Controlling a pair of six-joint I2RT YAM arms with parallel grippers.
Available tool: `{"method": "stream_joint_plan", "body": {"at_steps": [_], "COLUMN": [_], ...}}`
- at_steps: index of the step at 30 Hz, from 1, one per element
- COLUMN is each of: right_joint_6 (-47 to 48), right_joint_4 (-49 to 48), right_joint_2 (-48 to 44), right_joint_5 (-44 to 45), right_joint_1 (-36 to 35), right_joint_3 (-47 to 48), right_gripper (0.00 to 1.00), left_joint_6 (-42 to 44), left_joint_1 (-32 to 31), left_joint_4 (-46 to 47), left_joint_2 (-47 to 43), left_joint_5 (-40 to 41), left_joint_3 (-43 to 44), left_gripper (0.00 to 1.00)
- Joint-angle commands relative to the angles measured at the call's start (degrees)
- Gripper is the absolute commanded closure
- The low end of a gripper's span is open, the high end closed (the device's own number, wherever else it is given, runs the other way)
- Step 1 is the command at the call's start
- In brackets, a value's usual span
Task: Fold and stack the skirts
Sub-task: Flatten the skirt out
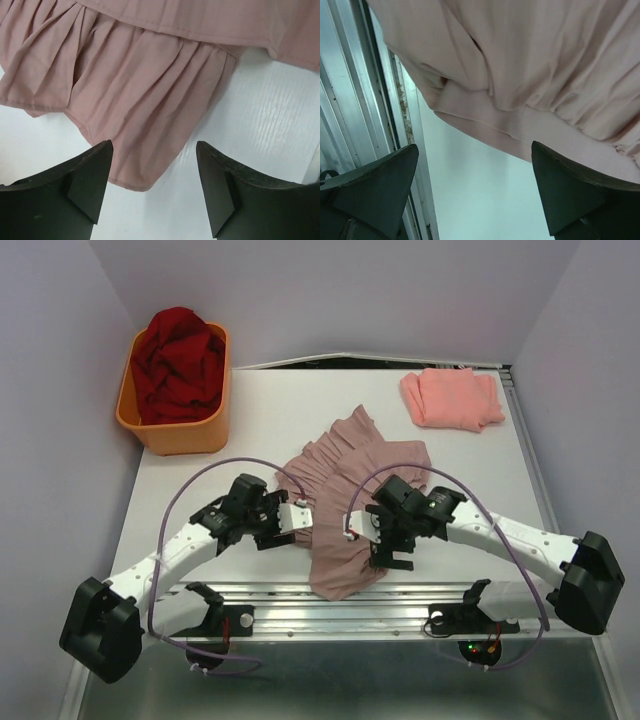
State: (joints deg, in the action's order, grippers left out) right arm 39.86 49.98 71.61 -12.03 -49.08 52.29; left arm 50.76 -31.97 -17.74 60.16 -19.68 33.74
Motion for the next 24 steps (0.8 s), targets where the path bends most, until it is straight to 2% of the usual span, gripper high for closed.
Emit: {"method": "stream_joint_plan", "body": {"at_steps": [1, 5, 11, 17, 19, 23, 24], "right_joint_6": [0.0, -0.9, -1.8, -3.1, -4.0, -5.1, -5.3], "right_joint_4": [-2.4, -3.0, -7.9, -14.8, -16.3, -17.4, -17.4], "right_joint_2": [-0.3, 0.7, 1.7, 3.1, 3.3, 2.7, 2.1], "right_joint_5": [-0.1, -1.6, 0.6, 4.3, 5.3, 6.8, 7.1], "right_joint_1": [-4.5, -7.5, -9.9, -9.9, -9.9, -9.9, -9.9], "right_joint_3": [-1.5, -1.5, -4.9, -8.8, -9.1, -9.2, -9.3], "right_gripper": [0.01, 0.03, 0.07, 0.33, 0.37, 0.52, 0.6], "left_joint_6": [14.8, 17.3, 16.8, 22.7, 24.7, 30.4, 31.1], "left_joint_1": [0.8, 0.9, 1.2, 2.1, 2.6, 3.0, 3.0], "left_joint_4": [7.1, 8.9, 12.6, 14.6, 13.9, 11.1, 11.1], "left_joint_2": [-4.1, -4.6, -2.2, -0.3, 0.7, 1.4, 1.4], "left_joint_5": [-3.2, -5.5, -5.0, -4.8, -5.4, -6.8, -6.8], "left_joint_3": [-6.1, -8.2, -8.8, -11.2, -11.2, -10.8, -11.0], "left_gripper": [0.22, 0.23, 0.24, 0.26, 0.27, 0.3, 0.32]}}
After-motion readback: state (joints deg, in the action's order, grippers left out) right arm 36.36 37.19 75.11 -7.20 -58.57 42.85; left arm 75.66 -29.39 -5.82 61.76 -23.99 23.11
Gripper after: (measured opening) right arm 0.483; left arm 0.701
